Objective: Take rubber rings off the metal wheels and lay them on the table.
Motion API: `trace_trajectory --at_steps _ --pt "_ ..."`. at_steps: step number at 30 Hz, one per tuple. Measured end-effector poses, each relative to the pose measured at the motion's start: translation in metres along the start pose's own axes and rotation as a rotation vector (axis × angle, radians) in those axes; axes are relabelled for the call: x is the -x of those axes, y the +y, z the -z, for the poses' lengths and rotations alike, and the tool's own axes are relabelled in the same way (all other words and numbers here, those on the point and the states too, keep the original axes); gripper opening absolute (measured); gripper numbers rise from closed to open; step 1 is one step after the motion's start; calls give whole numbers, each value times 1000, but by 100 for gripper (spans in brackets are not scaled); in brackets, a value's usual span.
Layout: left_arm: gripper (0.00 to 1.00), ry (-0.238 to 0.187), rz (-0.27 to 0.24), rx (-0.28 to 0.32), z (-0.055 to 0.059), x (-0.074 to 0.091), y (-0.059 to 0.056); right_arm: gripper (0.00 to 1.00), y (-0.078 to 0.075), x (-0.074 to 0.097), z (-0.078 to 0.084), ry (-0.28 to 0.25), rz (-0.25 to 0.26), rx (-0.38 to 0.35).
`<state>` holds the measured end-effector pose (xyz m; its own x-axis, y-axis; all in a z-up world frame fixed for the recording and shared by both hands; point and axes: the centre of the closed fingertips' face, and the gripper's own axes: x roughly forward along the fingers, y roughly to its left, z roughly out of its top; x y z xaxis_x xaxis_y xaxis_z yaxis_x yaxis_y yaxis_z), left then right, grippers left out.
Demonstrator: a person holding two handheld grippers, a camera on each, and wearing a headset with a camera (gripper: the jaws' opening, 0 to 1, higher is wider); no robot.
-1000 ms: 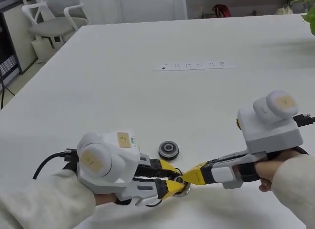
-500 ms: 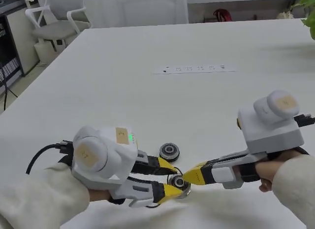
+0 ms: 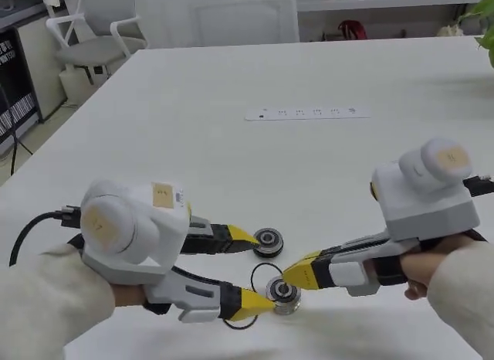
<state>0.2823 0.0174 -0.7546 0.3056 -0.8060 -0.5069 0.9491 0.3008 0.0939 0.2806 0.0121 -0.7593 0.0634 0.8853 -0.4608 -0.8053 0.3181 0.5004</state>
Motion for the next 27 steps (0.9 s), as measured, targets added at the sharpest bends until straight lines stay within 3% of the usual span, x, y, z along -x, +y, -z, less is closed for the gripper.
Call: trace_trajectory --at_steps 8,11,18,27 --pt "48 8 -19 -24 -1 10 2 0 6 1 -7 -14 -14 18" --pt "50 -9 -21 8 -2 14 3 0 9 1 -9 -19 -21 20" --pt "54 31 -33 -6 9 20 1 0 17 -1 -13 -27 -35 27" --pt "56 33 -43 4 11 28 2 0 26 -3 -16 -27 -57 35"
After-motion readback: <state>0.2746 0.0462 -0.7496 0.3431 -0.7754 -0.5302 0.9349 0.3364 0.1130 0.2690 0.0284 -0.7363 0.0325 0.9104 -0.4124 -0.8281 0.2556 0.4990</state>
